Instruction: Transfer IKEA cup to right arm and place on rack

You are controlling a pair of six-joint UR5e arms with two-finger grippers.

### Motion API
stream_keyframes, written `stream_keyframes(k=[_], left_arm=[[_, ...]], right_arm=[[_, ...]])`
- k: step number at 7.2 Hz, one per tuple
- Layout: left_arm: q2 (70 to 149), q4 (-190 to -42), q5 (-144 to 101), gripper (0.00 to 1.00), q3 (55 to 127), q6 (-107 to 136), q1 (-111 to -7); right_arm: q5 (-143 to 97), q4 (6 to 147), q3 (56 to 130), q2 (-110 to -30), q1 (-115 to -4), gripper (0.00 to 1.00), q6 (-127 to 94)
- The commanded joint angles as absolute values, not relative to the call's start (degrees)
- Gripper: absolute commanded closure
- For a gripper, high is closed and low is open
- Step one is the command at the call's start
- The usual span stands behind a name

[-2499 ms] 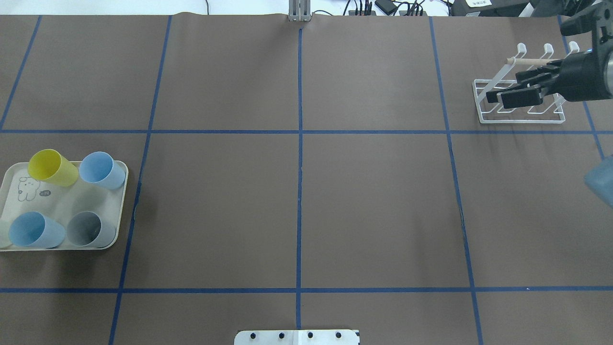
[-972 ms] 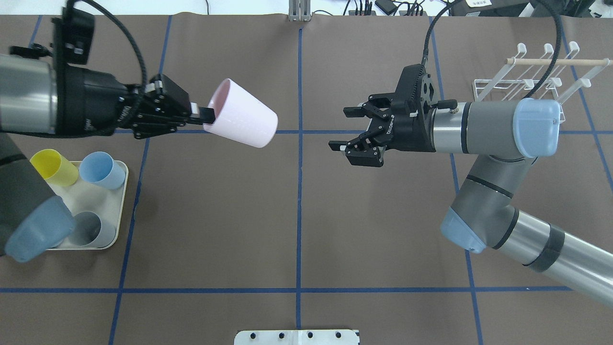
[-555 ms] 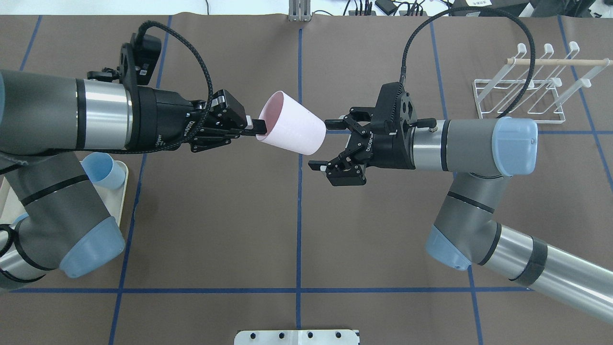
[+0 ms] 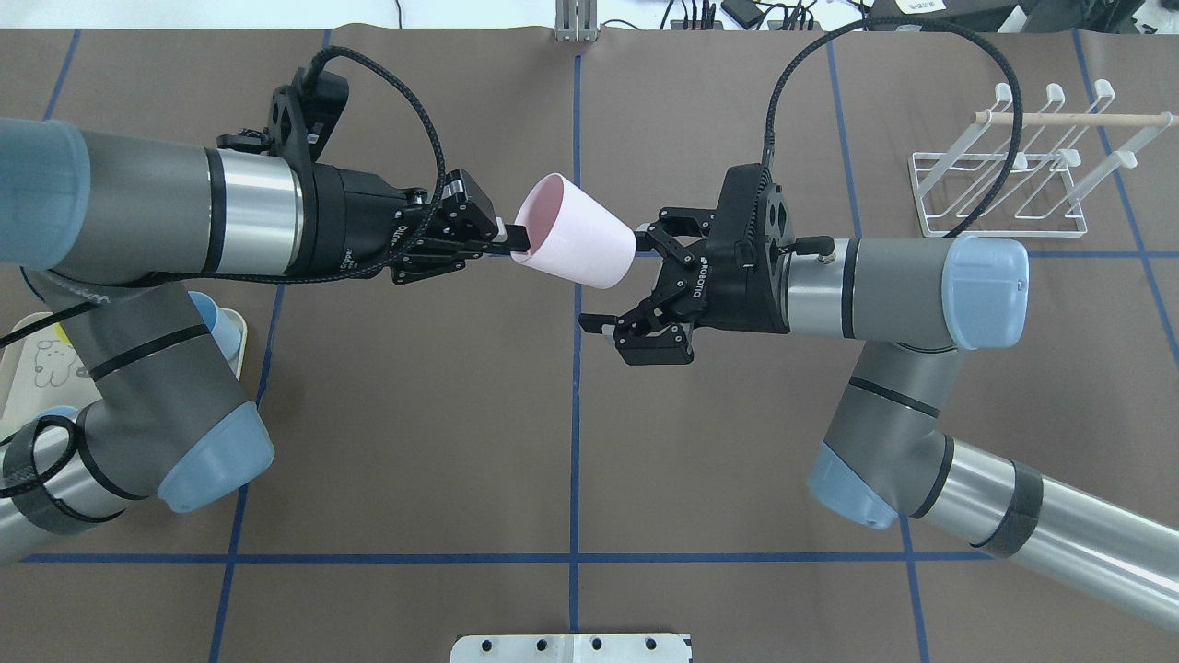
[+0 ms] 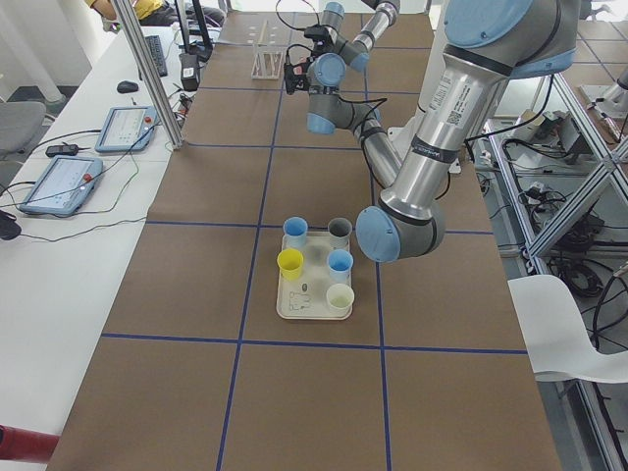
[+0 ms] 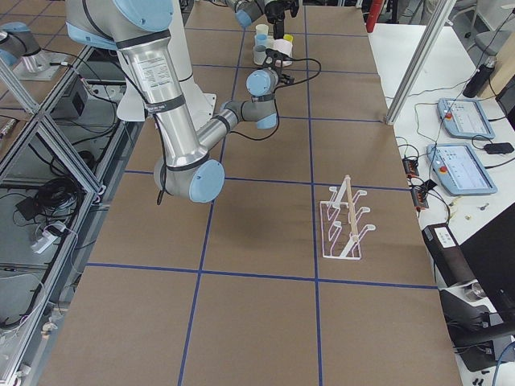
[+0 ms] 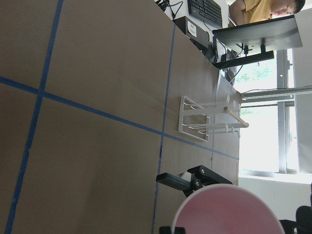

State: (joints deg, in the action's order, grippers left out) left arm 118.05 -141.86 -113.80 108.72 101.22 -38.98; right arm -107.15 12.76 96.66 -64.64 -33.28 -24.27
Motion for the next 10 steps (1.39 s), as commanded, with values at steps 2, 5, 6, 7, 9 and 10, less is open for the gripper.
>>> stream_keyframes(k=[2, 5, 6, 7, 9, 10], left_arm=[[117.95, -141.86, -113.64, 1.00, 108.02, 101.07, -37.89], [117.95, -141.86, -113.29, 1.00, 107.67, 100.99, -36.30], [117.95, -141.86, -112.33, 1.00, 107.67, 100.90, -36.04], [117.86, -141.86, -112.32, 1.00, 107.58, 100.90, -35.86], [117.69, -141.94, -112.32, 1.00, 107.67, 100.99, -35.86], [117.69, -141.94, -112.32, 1.00, 107.67, 100.99, -35.86]], right_arm=[[-107.14, 11.87, 96.68, -64.60, -33.22, 0.02, -24.26], [-107.14, 11.78, 96.68, -64.60, -33.22, 0.02, -24.26], [-107.14, 11.78, 96.68, -64.60, -33.22, 0.02, -24.26], [-107.14, 11.86, 96.59, -64.60, -33.22, 0.04, -24.26], [-107.23, 11.78, 96.59, -64.77, -33.05, 0.18, -24.26], [-107.23, 11.78, 96.59, -64.95, -32.96, 0.36, -24.26]])
